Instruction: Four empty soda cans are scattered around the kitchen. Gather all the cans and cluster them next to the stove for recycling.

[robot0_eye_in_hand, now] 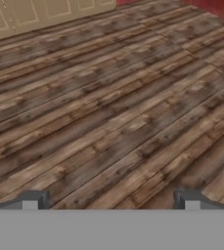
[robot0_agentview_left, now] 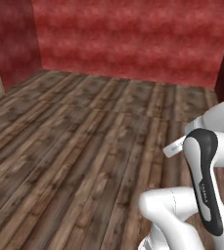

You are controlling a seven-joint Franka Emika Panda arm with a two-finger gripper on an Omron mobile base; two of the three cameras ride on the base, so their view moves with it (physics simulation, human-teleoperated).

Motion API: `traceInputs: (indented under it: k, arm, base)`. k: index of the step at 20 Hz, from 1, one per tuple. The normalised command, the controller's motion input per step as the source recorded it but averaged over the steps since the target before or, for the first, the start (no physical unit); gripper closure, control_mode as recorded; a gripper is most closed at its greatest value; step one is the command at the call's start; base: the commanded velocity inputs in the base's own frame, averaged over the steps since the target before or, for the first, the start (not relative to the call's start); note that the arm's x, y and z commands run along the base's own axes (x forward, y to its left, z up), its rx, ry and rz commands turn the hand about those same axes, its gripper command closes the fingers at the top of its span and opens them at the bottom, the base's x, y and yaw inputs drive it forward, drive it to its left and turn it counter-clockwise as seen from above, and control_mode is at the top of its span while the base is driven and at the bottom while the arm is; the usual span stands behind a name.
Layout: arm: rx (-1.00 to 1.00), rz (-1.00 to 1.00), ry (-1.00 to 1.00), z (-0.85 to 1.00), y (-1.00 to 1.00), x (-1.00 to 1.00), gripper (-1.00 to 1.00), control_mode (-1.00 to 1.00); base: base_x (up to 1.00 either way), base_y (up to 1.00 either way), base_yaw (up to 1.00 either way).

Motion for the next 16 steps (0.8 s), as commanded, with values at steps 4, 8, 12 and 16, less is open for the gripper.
traceInputs:
  k: [4,8,12,16]
  arm:
    - [0.00,0.00,0.00,0.00,0.00,0.00,-1.00,1.00]
    - [0.00,0.00,0.00,0.00,0.00,0.00,-1.00,1.00]
    - [0.00,0.00,0.00,0.00,0.00,0.00,-1.00,1.00]
    - [0.00,0.00,0.00,0.00,0.00,0.00,-1.00,1.00]
  base:
    - [0.55,0.11,0.23]
    - [0.52,0.11,0.22]
    - [0.52,0.11,0.22]
    - [0.50,0.14,0.22]
